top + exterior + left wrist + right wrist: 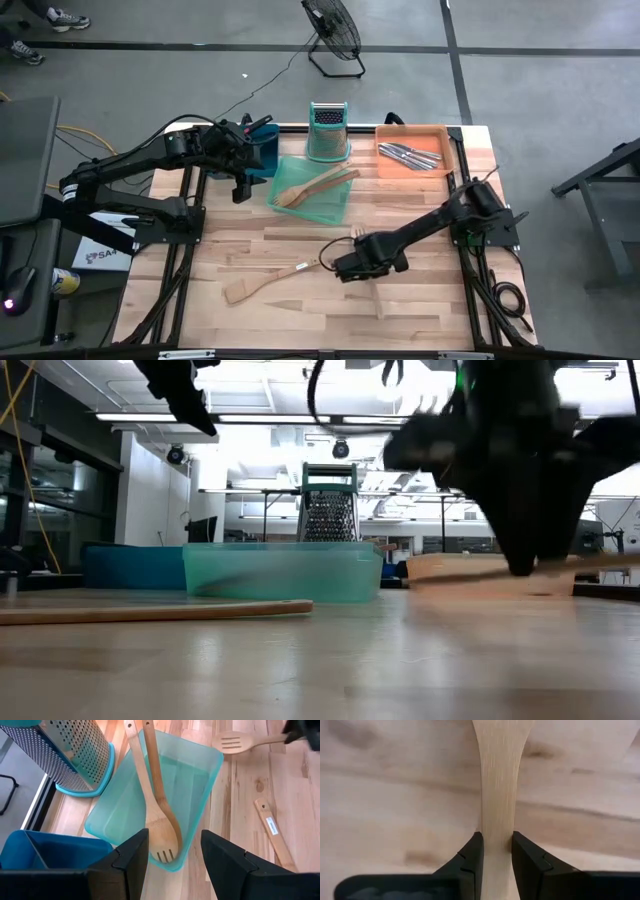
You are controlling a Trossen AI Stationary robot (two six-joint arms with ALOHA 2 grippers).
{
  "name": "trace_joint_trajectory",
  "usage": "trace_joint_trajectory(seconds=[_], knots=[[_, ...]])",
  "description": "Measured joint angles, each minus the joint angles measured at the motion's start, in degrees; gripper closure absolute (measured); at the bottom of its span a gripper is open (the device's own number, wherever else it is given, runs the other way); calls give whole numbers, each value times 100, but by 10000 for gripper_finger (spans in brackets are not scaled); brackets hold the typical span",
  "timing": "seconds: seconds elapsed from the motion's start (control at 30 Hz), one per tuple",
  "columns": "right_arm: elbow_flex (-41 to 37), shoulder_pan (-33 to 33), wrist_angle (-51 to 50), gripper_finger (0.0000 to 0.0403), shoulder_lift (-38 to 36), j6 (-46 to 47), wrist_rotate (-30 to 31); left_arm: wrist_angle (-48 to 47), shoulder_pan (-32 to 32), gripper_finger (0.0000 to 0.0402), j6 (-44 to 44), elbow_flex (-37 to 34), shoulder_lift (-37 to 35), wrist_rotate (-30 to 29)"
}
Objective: Pick & Place Kitchen Items
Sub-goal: Put the wooden spoon into the green bin
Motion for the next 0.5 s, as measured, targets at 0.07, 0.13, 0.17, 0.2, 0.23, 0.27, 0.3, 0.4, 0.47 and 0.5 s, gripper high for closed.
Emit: trace_joint_trajectory(seconds=[0.07,0.13,0.17,0.2,0.23,0.27,0.3,0.4,0.47,0.5], knots=[[2,68,-37,335,-145,105,108,6,0,225,0,0,0,0],[2,124,-121,335,-337,208,258,22,0,225,0,0,0,1],[2,144,-176,335,-446,274,371,30,0,225,0,0,0,0],[5,169,-194,335,-536,328,479,42,0,225,0,-2,0,0],[6,188,-222,335,-621,382,573,73,0,225,0,-2,0,0],[5,191,-248,335,-710,417,650,104,0,225,0,-2,0,0],[4,189,-248,335,-811,432,732,134,0,225,0,-2,0,2],[6,187,-216,335,-1104,429,929,173,0,225,4,-2,0,0],[6,181,-135,335,-1295,368,1017,182,0,225,58,-2,0,1],[9,160,-58,335,-1386,288,1033,185,0,225,135,-2,0,2]])
